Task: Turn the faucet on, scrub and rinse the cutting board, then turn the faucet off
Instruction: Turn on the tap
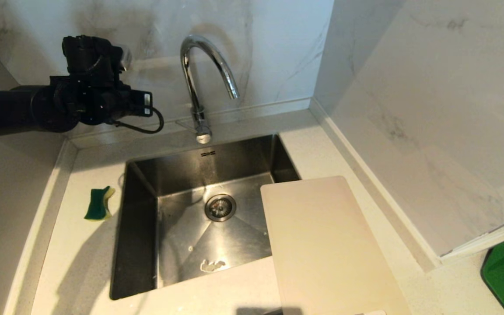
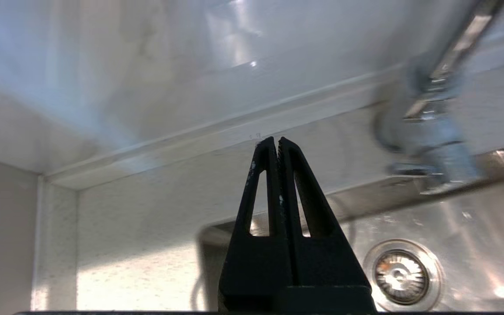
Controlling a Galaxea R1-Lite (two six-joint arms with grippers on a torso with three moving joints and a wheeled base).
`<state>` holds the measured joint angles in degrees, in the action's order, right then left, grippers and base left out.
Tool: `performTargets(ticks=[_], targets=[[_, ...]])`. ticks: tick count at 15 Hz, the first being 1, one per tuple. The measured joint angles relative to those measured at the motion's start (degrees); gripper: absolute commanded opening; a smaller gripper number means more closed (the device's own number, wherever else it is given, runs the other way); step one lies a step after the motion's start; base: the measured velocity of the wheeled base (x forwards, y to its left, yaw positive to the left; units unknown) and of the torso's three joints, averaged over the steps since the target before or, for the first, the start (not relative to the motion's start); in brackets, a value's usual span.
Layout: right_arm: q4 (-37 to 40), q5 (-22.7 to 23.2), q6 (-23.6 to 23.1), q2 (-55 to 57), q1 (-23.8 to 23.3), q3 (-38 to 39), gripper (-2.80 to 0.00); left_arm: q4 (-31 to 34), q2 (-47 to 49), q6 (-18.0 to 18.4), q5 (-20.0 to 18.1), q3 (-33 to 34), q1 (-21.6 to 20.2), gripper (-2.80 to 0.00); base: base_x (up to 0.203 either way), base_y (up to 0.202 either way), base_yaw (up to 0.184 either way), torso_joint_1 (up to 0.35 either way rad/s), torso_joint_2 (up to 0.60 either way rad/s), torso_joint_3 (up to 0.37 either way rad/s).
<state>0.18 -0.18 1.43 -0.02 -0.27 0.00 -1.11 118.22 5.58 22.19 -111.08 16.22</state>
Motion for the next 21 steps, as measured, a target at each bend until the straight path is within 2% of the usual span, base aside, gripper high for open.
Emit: performTargets(ticks=[3, 6, 9, 16, 19, 21], targets=[[0.0, 0.0, 0.0, 0.0, 0.0, 0.0, -2.8, 0.2, -0.2, 0.0, 0.4, 0.2, 1.4, 0.0, 0.0, 0.0, 0.0, 0.0, 0.0, 0.0], [0.0, 0.0, 0.0, 0.0, 0.0, 0.0, -2.8, 1.3, -1.3, 1.2, 2.5, 0.7, 2.2, 0.0, 0.0, 0.0, 0.0, 0.0, 0.0, 0.0], [0.0, 0.0, 0.0, 0.0, 0.0, 0.0, -2.8, 1.1, -2.0, 0.9, 2.3, 1.0, 2.6, 0.0, 0.0, 0.0, 0.0, 0.0, 0.0, 0.0], [0.0, 0.0, 0.0, 0.0, 0.0, 0.0, -2.8, 1.0, -1.7, -5.8, 2.7, 0.5, 4.3, 0.0, 0.0, 0.0, 0.0, 0.0, 0.0, 0.0], [0.0, 0.0, 0.0, 0.0, 0.0, 0.0, -2.8, -0.4, -0.5, -9.0, 6.7, -0.5, 5.7, 0.0, 0.0, 0.0, 0.0, 0.0, 0.0, 0.0], [0.0, 0.0, 0.0, 0.0, 0.0, 0.0, -2.8, -3.6, 0.9, -10.7, 10.5, -0.7, 7.0, 0.0, 0.0, 0.0, 0.0, 0.0, 0.0, 0.0]])
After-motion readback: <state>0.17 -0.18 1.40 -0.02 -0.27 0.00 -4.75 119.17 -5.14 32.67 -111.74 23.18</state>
